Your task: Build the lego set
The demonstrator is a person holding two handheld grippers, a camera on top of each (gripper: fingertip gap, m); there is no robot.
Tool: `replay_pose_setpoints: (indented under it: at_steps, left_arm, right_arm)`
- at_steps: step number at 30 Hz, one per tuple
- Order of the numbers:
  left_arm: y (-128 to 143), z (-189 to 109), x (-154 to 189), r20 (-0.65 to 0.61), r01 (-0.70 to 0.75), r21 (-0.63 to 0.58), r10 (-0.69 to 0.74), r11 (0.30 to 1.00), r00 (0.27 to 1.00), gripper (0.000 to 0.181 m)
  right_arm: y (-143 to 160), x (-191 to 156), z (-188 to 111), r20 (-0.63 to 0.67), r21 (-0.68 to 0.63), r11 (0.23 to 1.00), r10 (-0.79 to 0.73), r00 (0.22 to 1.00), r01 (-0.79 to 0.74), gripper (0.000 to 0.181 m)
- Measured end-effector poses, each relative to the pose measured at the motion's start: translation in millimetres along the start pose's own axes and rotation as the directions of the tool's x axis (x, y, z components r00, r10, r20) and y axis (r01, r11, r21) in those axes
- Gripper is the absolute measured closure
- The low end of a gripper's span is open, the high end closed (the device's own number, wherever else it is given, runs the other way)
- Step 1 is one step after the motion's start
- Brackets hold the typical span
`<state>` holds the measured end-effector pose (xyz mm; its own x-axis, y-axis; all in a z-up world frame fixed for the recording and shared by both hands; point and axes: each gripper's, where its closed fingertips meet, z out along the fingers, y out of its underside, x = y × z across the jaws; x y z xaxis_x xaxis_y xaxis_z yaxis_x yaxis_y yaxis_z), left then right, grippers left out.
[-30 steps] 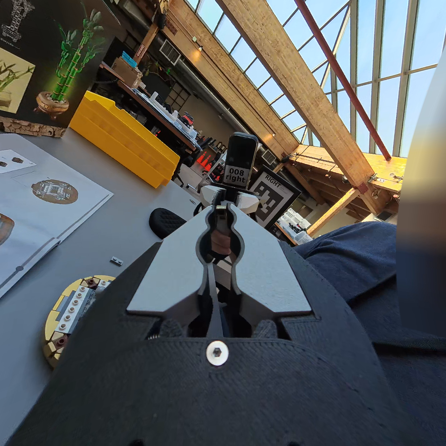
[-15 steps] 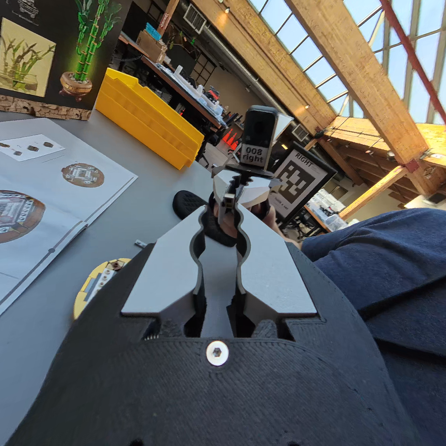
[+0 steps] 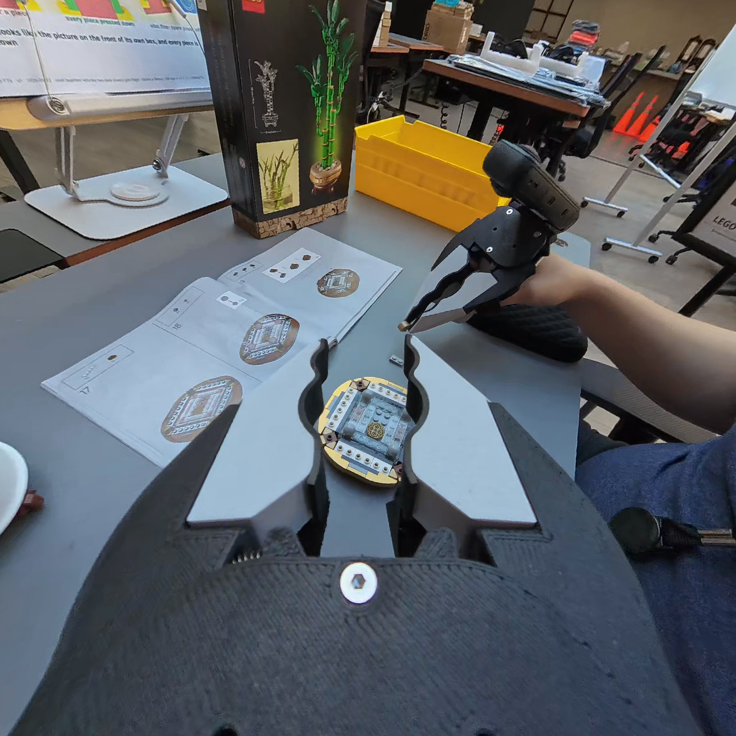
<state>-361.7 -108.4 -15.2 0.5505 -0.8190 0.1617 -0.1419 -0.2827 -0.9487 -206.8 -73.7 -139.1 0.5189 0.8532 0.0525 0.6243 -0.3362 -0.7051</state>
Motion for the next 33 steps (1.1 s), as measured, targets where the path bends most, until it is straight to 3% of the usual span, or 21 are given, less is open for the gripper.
replay_pose_setpoints:
  at_steps: [33]
  left_arm:
    - [1, -12, -7, -0.005, 0.08, 0.014, -0.08, 0.997, 0.997, 0.147]
  right_arm:
    - [11, -6, 18, 0.028, -0.045, 0.997, -0.056, 0.998, 0.057, 0.174]
